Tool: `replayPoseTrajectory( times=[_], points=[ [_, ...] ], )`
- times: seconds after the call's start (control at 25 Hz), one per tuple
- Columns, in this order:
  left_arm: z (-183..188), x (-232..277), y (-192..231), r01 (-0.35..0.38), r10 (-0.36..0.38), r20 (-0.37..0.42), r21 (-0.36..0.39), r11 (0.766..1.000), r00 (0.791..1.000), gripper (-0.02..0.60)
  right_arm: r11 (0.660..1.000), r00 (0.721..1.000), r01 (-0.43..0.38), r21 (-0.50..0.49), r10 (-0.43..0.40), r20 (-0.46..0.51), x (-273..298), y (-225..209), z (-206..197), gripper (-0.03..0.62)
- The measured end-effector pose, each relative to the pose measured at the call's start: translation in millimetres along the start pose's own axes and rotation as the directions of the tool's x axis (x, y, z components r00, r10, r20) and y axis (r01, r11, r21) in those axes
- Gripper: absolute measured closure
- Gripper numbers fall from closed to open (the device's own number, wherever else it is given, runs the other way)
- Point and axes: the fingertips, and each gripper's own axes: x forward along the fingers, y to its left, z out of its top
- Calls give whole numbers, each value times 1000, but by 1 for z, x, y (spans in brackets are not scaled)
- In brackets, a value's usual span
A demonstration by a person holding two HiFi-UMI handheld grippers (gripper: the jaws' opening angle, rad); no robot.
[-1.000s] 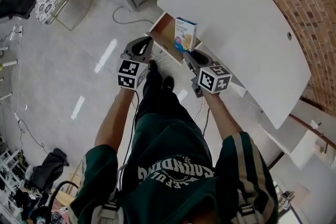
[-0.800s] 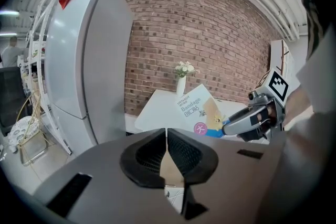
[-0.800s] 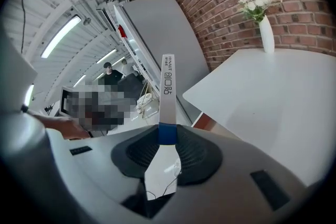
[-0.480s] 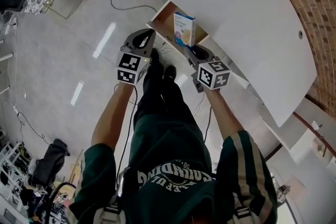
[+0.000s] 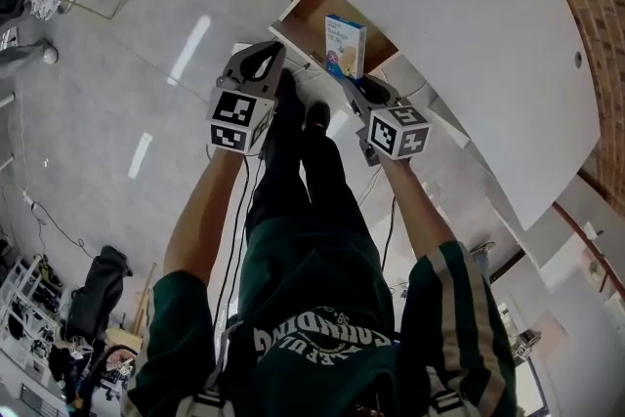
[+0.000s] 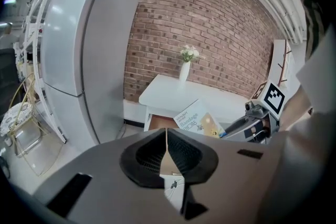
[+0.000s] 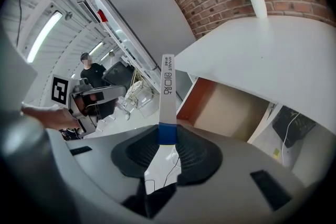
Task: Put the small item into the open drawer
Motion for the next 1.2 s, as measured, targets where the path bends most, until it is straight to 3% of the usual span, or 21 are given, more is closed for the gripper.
replayPoseTrajectory(
  times=[0.28,0.52,0.8,1.2],
  points=[
    [-10,23,-7,23,-24,-8,-9,1000,1000,557,999,999,26,33,-25,-43,20,-20,-20,484],
    [-15,34,-16,41,-42,-15,-24,999,999,557,988,999,40,150,-35,-40,34,-36,-25,484],
    [-48,45,10,73,-75,-35,-53,996,997,557,952,999,49,302,-44,-24,90,-42,-32,484],
    [-73,52,15,108,-112,-53,-75,991,992,557,904,995,79,421,-99,24,128,-62,-26,484]
  ],
)
